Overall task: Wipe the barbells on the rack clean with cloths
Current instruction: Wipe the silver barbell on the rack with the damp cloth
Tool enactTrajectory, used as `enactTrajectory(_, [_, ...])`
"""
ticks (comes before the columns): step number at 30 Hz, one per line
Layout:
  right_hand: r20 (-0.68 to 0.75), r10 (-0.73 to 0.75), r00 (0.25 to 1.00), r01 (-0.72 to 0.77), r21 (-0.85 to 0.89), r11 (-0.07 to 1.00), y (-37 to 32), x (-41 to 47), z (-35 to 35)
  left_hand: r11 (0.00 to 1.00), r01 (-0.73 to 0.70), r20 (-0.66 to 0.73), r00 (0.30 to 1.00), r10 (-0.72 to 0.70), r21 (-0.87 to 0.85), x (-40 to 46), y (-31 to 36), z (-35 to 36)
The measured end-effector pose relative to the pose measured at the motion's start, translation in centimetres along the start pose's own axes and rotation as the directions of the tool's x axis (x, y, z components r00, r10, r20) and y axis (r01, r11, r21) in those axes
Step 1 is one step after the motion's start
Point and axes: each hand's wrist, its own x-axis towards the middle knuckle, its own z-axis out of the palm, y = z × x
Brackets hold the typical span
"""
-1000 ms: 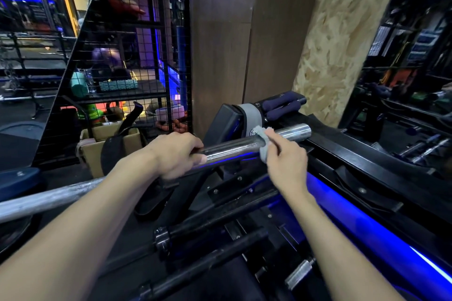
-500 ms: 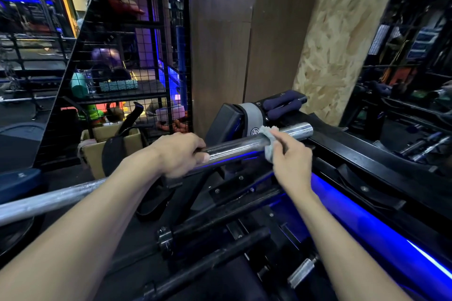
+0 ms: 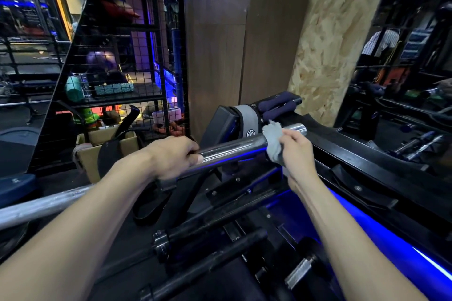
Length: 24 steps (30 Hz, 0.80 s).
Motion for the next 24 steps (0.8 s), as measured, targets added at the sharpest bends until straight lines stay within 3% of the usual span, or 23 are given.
enactTrajectory(3, [0.055, 0.013, 0.998, -0.014, 0.011, 1.000, -0.7, -0.4, 0.1, 1.000, 0.016, -0.013, 1.000, -0.016, 0.025, -0.2, 0.3, 0.1])
enactTrajectory(8, [0.285, -0.240, 0.928, 0.287, -0.134, 0.949, -1.5, -4.5, 4.5, 0.996, 0.031, -0.043, 0.999, -0.027, 0.080, -0.5, 0.8, 0.3])
enactTrajectory(10, [0.394, -0.382, 0.836, 0.498, -0.251, 0.830, -0.9, -5.7, 6.0, 0.996, 0.025, -0.044, 0.999, -0.021, 0.091, -0.4, 0.6, 0.4])
enactTrajectory(11, [0.437, -0.461, 0.772, 0.615, -0.332, 0.715, -0.4, -5.8, 6.3, 0.995, 0.024, -0.046, 0.999, -0.020, 0.094, -0.4, 0.6, 0.4])
enactTrajectory(13, [0.462, -0.544, 0.701, 0.713, -0.462, 0.527, 0.6, -4.9, 6.1, 0.995, 0.024, -0.057, 0.998, -0.019, 0.098, -0.6, 0.5, 0.4])
enactTrajectory(19, [0.277, -0.568, 0.775, 0.535, -0.767, 0.355, 2.2, 2.3, 0.6, 0.996, 0.009, -0.058, 0.998, -0.005, 0.084, -0.9, 0.0, 0.5])
enactTrajectory(22, [0.160, -0.486, 0.859, 0.359, -0.865, 0.351, 1.9, 4.7, -1.8, 0.997, 0.015, -0.064, 0.998, -0.010, 0.072, -0.9, 0.2, 0.5])
enactTrajectory(24, [0.154, -0.513, 0.844, 0.364, -0.867, 0.340, 1.7, 3.6, -0.9, 0.997, 0.021, -0.072, 0.997, -0.015, 0.075, -0.8, 0.4, 0.6])
